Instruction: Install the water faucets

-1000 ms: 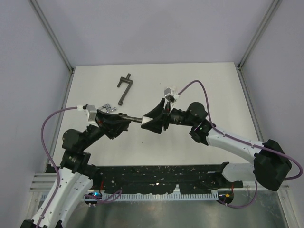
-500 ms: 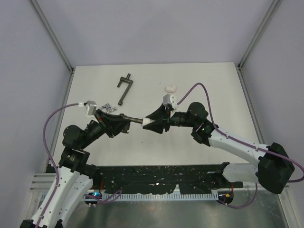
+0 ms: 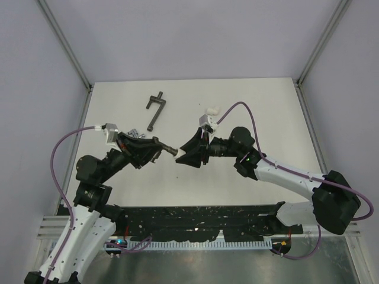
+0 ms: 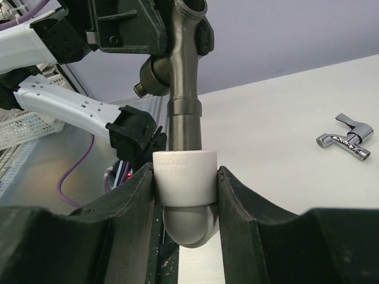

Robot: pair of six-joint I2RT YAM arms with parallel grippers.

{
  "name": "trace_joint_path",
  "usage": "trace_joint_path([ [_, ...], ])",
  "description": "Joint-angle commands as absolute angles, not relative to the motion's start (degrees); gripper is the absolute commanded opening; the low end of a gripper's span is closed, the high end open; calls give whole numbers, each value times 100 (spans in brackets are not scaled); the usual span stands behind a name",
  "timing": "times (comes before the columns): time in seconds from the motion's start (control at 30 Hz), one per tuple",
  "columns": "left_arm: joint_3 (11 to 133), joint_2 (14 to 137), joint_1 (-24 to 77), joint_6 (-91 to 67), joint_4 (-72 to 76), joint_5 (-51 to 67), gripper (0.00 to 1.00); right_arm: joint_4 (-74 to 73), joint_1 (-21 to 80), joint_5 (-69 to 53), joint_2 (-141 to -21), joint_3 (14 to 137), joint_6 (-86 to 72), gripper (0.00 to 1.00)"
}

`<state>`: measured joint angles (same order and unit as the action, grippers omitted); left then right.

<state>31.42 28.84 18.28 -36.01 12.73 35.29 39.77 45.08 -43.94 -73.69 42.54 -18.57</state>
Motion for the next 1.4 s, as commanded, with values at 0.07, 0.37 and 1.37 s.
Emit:
trace_joint_path([
  [0.07,3489,3094,1872,-3314,1654,3938,0,4210,4553,-4201,-7383,4526,-2259,5],
  [0.37,3902,2795,1855,-2533,37,2209,81,3262,4263,-3754,-7181,4544,-1776,5],
  [1.37,3094,1398,1609,-378,-1283,-2136,100,1846,-693,-1897,-10177,5317,-2855,8],
])
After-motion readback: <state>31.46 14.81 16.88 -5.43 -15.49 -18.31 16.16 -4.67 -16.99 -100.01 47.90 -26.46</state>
